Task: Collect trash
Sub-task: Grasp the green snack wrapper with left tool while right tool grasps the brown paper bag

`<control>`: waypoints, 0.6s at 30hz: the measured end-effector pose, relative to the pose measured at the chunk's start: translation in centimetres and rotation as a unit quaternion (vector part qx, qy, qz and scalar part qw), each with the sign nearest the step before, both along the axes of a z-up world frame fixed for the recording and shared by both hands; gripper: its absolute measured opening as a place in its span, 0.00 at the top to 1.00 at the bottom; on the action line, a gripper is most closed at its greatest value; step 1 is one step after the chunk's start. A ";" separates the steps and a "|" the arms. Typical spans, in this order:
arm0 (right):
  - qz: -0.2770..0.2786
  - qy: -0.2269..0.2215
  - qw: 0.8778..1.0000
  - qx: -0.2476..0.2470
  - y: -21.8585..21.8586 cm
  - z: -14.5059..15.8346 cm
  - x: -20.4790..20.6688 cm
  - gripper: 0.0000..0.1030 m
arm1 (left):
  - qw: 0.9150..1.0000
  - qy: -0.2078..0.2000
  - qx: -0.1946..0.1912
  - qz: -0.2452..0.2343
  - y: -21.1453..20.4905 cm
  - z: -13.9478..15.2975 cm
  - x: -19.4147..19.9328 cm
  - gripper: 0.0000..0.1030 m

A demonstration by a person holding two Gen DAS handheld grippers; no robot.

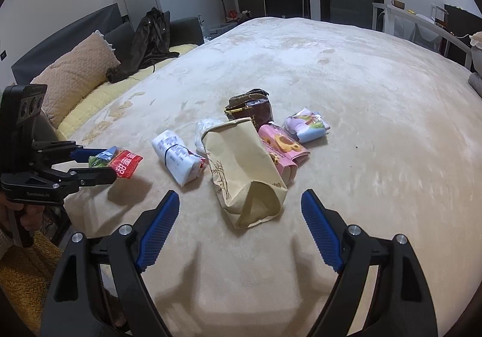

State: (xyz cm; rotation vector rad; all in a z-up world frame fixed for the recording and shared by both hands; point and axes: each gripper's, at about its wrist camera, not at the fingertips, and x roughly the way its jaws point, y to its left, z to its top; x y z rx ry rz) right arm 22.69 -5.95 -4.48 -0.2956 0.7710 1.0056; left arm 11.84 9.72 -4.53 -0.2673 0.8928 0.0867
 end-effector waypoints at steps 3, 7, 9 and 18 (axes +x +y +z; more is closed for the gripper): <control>-0.002 -0.018 1.000 0.002 0.7 -0.1 0.1 0.20 | 1.000 -0.007 -0.002 0.000 -0.1 0.4 -0.7 0.48; -0.004 -0.033 0.999 -0.001 1.8 -0.3 0.3 0.20 | 1.000 -0.012 -0.005 -0.003 -0.1 0.7 -1.4 0.48; -0.002 -0.037 0.999 -0.002 2.3 -0.5 0.4 0.20 | 1.000 -0.014 -0.006 -0.003 0.1 0.8 -1.7 0.48; 0.002 -0.073 0.997 -0.008 4.2 -1.0 0.4 0.22 | 1.000 -0.028 -0.006 0.005 0.6 1.6 -2.6 0.48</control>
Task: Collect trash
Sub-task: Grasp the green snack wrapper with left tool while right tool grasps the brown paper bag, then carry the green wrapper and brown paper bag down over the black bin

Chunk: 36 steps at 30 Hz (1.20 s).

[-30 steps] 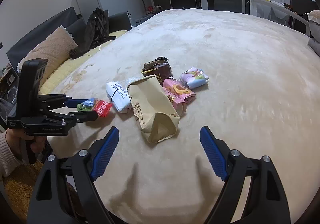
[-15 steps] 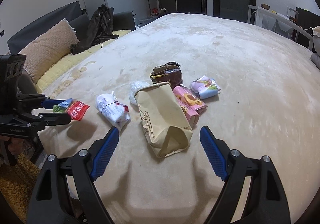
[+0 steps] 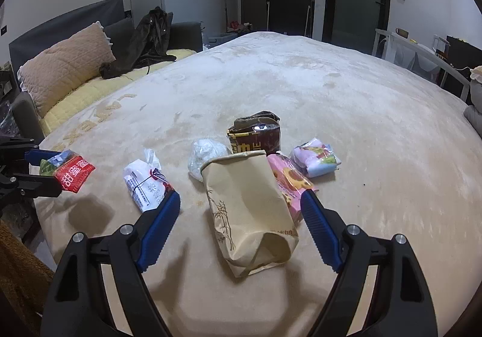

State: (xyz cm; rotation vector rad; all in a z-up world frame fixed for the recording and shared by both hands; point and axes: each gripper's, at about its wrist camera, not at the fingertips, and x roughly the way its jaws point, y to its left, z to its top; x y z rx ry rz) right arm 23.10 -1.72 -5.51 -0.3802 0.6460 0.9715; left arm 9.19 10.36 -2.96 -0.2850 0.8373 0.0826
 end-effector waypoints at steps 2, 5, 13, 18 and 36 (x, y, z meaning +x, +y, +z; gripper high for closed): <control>0.001 0.000 1.000 -0.006 0.3 -0.4 0.2 0.26 | 1.000 -0.001 0.000 0.000 0.0 0.0 -0.2 0.48; 0.002 0.005 1.000 -0.013 0.8 -0.8 0.5 0.33 | 1.000 -0.001 0.000 0.000 0.0 0.0 -0.2 0.48; 0.002 0.009 1.000 -0.013 0.9 0.0 0.2 0.44 | 1.000 -0.013 0.004 0.005 0.1 0.7 -0.8 0.48; 0.003 0.009 1.000 0.002 -0.3 1.0 -0.7 0.47 | 1.000 -0.026 0.001 0.015 0.6 1.4 -1.3 0.48; -0.006 -0.004 0.998 0.057 -6.1 5.4 -6.2 0.50 | 0.999 -0.053 0.007 0.010 -2.7 2.2 -3.3 0.48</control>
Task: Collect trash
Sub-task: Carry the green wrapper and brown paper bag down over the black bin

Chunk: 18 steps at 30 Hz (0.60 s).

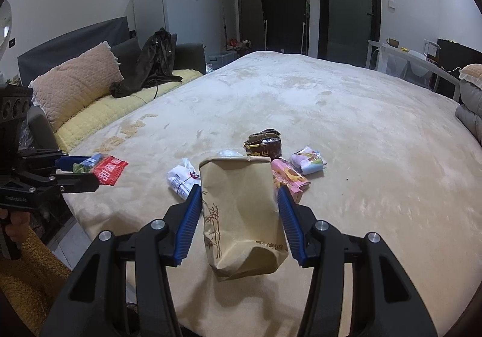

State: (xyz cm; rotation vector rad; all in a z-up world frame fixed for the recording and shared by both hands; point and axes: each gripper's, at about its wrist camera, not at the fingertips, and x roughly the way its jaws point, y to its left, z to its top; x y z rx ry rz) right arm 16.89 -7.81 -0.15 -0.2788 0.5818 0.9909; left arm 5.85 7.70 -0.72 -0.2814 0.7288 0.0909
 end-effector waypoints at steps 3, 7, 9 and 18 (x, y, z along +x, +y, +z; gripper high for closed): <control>0.002 0.004 1.000 0.013 -1.4 0.5 -1.3 0.50 | 1.000 -0.004 0.002 -0.005 -0.8 0.0 -0.5 0.48; 0.006 0.004 1.000 0.026 -3.1 1.0 -3.4 0.50 | 1.000 -0.012 0.002 -0.011 -2.0 0.0 -1.4 0.48; 0.005 0.006 1.000 0.030 -4.0 1.0 -4.3 0.50 | 1.000 -0.016 -0.005 -0.012 -2.5 -0.1 -2.0 0.48; 0.004 0.023 0.998 0.051 -8.2 0.9 -8.7 0.50 | 0.999 -0.028 -0.016 -0.027 -6.4 -0.6 -4.9 0.48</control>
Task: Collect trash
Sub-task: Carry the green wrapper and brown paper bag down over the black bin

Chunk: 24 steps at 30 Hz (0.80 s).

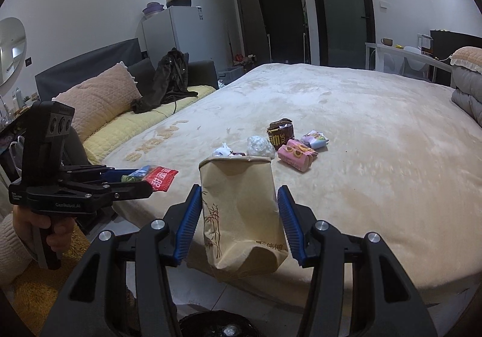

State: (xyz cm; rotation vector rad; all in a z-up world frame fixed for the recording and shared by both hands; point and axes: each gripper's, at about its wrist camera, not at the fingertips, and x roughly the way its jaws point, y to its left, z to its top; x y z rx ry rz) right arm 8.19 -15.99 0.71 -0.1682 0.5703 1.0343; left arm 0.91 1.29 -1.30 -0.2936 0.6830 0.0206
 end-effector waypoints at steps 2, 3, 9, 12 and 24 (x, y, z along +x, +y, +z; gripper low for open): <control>0.003 0.007 1.000 0.002 -0.7 -0.2 -0.8 0.50 | 1.000 -0.003 -0.002 -0.002 -0.8 -0.2 -0.8 0.48; 0.003 0.009 1.000 0.002 -1.0 -0.4 -1.2 0.50 | 1.000 -0.003 -0.002 -0.002 -1.1 -0.3 -1.2 0.48; 0.005 0.045 0.999 -0.004 -2.7 -1.7 -2.7 0.50 | 1.000 0.006 -0.015 -0.006 -3.1 -1.7 -3.1 0.48; 0.008 0.072 0.997 -0.012 -3.1 -2.6 -3.0 0.50 | 0.999 0.015 -0.025 -0.013 -4.1 -2.5 -3.7 0.48; 0.007 0.183 0.980 -0.076 -3.3 -7.7 -3.5 0.50 | 0.994 0.089 -0.053 -0.040 -6.6 -6.8 -4.8 0.48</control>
